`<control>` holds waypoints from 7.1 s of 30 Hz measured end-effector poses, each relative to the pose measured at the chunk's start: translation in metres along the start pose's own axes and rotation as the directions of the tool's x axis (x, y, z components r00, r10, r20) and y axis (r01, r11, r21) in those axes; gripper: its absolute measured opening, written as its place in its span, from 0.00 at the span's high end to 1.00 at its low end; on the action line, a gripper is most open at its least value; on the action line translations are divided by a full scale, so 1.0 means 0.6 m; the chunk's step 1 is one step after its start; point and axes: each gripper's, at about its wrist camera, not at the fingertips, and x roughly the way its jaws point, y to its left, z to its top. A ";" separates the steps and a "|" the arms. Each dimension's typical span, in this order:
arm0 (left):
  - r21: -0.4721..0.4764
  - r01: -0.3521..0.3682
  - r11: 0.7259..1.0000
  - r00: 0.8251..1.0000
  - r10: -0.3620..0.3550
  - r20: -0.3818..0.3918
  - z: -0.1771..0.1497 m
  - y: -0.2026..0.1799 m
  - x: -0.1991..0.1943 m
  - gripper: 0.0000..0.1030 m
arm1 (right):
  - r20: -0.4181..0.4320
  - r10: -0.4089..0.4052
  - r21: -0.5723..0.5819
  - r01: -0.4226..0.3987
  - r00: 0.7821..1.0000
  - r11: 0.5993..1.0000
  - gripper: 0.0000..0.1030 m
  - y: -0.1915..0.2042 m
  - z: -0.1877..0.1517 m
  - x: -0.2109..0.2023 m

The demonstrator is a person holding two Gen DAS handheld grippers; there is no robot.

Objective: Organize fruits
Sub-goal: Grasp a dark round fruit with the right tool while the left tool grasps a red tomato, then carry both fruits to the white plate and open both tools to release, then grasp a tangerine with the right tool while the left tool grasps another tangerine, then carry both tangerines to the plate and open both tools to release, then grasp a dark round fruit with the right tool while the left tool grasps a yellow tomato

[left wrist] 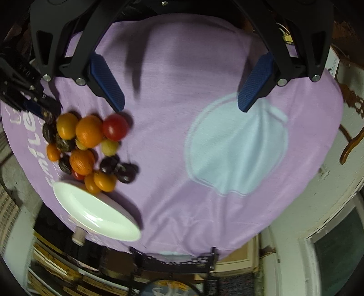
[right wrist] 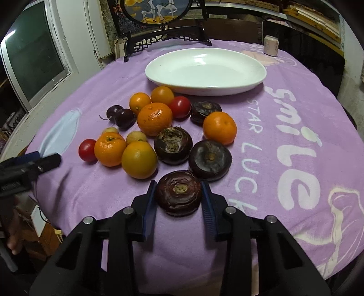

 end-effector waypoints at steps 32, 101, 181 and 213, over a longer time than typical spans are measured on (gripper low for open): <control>0.169 0.213 0.962 0.972 -0.227 0.067 0.096 -0.094 -0.013 0.72 | 0.063 0.035 0.059 -0.038 0.997 0.998 0.62 -0.064 0.056 -0.042; 0.181 0.155 0.971 0.987 -0.158 0.003 0.031 -0.087 0.023 0.12 | 0.026 -0.034 0.025 0.033 0.999 0.999 0.42 -0.075 0.098 0.010; 0.119 0.196 0.973 0.971 -0.210 0.116 0.239 -0.114 0.054 0.31 | 0.113 0.007 0.095 -0.017 0.994 0.995 0.44 -0.141 0.199 0.011; 0.275 0.315 0.909 0.949 -0.302 -0.088 0.027 -0.205 0.036 0.33 | 0.044 -0.040 0.106 0.035 0.998 0.994 0.59 -0.133 0.015 -0.035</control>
